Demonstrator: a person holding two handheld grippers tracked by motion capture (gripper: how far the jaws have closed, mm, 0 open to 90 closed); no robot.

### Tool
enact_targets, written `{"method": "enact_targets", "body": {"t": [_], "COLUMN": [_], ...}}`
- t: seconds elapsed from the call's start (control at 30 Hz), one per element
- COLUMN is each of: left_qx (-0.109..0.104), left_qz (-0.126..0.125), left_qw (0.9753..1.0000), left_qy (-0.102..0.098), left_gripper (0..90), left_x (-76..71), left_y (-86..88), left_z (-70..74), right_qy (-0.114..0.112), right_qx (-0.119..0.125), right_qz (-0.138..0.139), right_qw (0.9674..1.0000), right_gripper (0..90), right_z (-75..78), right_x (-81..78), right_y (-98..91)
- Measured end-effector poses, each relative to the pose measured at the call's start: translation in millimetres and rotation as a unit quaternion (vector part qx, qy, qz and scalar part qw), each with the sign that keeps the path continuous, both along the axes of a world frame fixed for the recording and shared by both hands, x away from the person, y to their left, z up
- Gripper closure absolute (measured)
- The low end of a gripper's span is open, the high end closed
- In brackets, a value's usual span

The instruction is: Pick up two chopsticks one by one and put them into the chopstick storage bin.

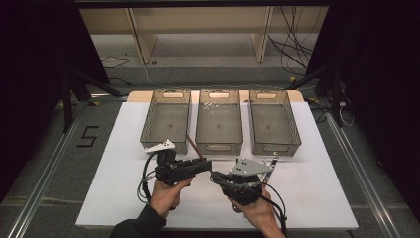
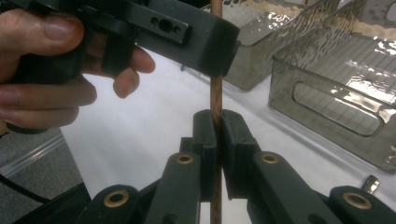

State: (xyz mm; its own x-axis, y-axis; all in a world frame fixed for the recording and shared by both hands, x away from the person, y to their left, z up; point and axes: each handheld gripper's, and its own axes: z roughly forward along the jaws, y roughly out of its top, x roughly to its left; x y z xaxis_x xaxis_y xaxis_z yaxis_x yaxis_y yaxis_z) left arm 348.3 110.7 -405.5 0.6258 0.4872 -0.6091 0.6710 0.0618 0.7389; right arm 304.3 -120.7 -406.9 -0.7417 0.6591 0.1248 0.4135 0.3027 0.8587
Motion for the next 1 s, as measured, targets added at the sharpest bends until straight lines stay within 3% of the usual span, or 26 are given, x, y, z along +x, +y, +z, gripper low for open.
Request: {"method": "enact_targets", "body": {"t": [0.5,0.73,0.97,1.0], "left_qx": [-0.017,-0.037,-0.034,-0.029], "left_qz": [-0.010,-0.026,-0.023,-0.022], "left_qw": [0.9998,0.9989,0.9991,0.9993], "left_qy": [0.009,0.015,0.008,0.005], "left_gripper": [78.4,83.9,84.9,84.9], "left_x": [1.5,3.0,5.3,6.1], "left_y": [-0.1,1.6,8.2,10.2], "left_z": [-3.1,-3.3,2.8,5.1], "right_qy": [-0.010,-0.013,-0.013,-0.012], "right_qx": [0.013,0.021,0.033,0.033], "right_qz": [-0.004,-0.002,0.005,0.009], "right_qw": [0.9999,0.9997,0.9994,0.9993], "right_gripper": [85.3,85.2,76.7,71.9], "right_z": [-1.2,-2.8,-0.7,0.1], "right_x": [-1.6,-1.9,-1.5,-2.0], "right_y": [0.8,0.6,-3.3,-4.2]}}
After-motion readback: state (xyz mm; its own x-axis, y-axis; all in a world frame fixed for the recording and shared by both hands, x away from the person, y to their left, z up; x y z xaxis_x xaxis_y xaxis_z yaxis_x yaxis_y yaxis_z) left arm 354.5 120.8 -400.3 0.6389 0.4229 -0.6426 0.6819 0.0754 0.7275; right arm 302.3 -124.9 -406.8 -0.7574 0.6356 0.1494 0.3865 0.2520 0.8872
